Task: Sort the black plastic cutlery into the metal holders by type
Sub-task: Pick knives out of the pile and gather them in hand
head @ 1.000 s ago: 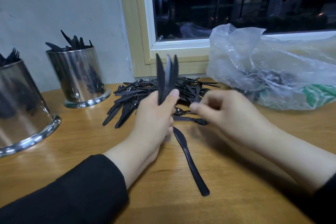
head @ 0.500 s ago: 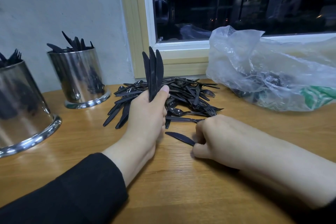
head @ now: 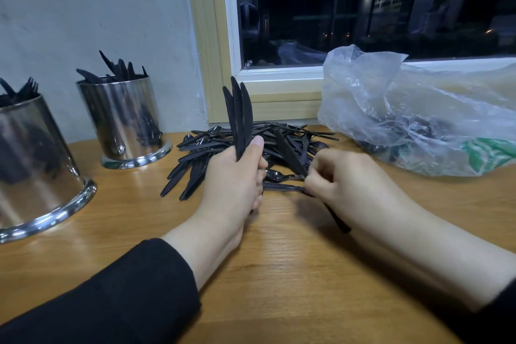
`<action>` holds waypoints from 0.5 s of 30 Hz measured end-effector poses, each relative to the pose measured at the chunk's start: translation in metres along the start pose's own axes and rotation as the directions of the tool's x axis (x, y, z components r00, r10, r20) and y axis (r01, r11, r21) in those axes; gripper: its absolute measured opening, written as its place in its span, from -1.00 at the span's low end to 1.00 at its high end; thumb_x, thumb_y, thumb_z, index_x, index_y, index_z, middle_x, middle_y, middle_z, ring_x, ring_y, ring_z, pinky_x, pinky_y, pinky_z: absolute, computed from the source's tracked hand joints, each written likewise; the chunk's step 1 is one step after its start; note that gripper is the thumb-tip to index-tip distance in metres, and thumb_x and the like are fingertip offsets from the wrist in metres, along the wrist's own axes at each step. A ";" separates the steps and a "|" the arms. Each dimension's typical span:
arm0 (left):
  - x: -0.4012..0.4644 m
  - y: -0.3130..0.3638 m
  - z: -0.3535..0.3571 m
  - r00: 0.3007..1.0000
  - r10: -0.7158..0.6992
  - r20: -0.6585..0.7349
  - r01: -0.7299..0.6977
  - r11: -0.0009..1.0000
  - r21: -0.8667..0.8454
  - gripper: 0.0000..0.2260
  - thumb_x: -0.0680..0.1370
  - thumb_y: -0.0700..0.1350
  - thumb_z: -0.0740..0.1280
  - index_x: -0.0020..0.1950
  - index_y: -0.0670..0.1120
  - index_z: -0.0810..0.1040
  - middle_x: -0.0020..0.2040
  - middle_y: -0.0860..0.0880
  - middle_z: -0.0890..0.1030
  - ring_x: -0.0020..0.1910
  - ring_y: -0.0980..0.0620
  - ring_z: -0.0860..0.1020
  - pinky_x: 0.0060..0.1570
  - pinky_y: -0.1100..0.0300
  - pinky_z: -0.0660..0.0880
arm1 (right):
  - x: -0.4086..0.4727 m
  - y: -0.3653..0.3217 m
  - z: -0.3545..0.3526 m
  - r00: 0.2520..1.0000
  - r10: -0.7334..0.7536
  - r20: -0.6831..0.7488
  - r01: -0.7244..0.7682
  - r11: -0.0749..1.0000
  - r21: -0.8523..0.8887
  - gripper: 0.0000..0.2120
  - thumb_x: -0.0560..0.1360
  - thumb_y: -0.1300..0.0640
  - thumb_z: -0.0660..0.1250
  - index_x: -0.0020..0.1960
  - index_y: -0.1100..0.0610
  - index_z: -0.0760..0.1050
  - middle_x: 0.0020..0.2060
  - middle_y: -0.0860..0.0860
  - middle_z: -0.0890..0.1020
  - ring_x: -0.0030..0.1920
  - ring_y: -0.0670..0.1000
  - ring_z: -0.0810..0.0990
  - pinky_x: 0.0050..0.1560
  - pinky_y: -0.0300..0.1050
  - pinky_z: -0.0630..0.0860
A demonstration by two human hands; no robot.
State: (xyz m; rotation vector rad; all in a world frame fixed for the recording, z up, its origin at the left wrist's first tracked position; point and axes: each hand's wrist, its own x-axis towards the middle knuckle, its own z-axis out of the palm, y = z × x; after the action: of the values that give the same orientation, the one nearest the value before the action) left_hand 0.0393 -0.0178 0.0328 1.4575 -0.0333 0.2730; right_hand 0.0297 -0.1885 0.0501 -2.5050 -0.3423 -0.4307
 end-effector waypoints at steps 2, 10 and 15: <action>-0.004 -0.001 0.004 1.000 -0.015 0.025 0.014 0.999 0.041 -0.67 0.69 0.04 0.26 -0.11 -0.17 0.55 -0.40 -0.06 0.57 -0.50 -0.01 0.46 -0.53 0.15 0.45 | 0.004 0.004 0.000 0.993 0.005 -0.115 0.007 0.994 0.105 -0.85 0.46 0.00 0.30 -0.26 0.02 0.48 -0.39 -0.07 0.58 -0.32 -0.11 0.51 -0.27 -0.20 0.43; -0.011 -0.010 0.018 0.991 -0.014 0.134 0.022 0.998 -0.057 -0.75 0.70 -0.03 0.26 0.00 -0.15 0.63 -0.25 -0.11 0.67 -0.23 -0.07 0.67 -0.12 -0.17 0.69 | 0.009 -0.001 0.027 0.903 -0.387 -0.189 0.392 0.920 -0.011 -0.91 0.56 0.15 0.37 -0.13 0.06 0.57 -0.31 -0.17 0.55 -0.24 -0.15 0.45 -0.21 -0.35 0.34; -0.001 -0.006 0.005 0.997 0.066 -0.043 -0.065 0.997 0.028 -0.79 0.72 -0.02 0.20 0.01 -0.09 0.53 -0.35 0.00 0.53 -0.44 0.00 0.53 -0.35 0.06 0.53 | 0.026 0.014 0.021 0.932 -0.231 -0.279 0.262 0.962 0.076 -0.87 0.60 0.12 0.33 -0.11 0.05 0.60 -0.26 -0.10 0.62 -0.21 -0.12 0.49 -0.17 -0.29 0.37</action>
State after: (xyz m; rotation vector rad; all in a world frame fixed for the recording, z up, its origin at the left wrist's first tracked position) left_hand 0.0403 -0.0236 0.0277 1.4779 -0.0423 0.3604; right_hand 0.0625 -0.1841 0.0366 -2.2636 -0.5592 -0.8193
